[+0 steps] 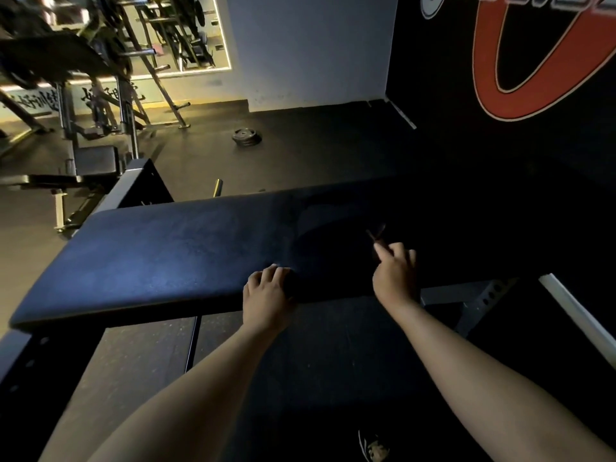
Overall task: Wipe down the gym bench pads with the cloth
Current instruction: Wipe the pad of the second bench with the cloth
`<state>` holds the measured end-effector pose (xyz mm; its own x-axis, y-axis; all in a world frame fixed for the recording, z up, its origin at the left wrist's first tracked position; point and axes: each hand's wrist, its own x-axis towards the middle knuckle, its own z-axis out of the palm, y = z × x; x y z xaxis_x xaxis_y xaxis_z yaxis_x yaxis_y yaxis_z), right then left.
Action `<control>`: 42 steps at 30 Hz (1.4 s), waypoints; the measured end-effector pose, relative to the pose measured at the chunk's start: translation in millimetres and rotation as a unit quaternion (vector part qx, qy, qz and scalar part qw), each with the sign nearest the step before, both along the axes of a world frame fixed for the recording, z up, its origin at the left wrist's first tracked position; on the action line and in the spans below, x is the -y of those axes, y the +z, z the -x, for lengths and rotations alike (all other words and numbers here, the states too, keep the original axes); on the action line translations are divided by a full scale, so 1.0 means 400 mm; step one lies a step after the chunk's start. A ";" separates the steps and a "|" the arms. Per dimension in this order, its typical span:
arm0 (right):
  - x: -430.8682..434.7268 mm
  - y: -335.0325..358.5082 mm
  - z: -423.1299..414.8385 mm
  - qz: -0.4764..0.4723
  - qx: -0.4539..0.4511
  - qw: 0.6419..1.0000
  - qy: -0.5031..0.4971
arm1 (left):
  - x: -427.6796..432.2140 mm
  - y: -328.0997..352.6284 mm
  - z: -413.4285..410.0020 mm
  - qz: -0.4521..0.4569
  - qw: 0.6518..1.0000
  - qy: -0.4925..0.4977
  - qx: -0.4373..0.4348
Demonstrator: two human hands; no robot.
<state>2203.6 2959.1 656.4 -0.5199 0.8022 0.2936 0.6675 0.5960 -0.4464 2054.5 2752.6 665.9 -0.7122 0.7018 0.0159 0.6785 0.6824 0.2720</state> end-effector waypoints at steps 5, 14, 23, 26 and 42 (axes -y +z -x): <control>0.033 0.042 0.130 0.068 0.002 0.997 0.021 | 0.004 -0.003 0.010 -0.006 1.000 -0.001 -0.005; 0.219 0.064 0.307 0.107 0.058 0.938 0.324 | 0.001 -0.013 0.018 0.011 1.000 0.013 -0.022; 0.015 0.012 0.104 -0.009 0.024 0.977 0.211 | -0.022 -0.010 -0.014 -0.003 0.999 0.043 -0.012; -0.054 -0.004 0.012 -0.029 0.006 0.995 0.100 | -0.013 -0.017 -0.009 -0.006 0.999 0.030 -0.015; 0.321 -0.041 0.138 0.035 -0.057 0.954 0.293 | 0.030 -0.054 0.044 -0.006 0.999 -0.033 -0.026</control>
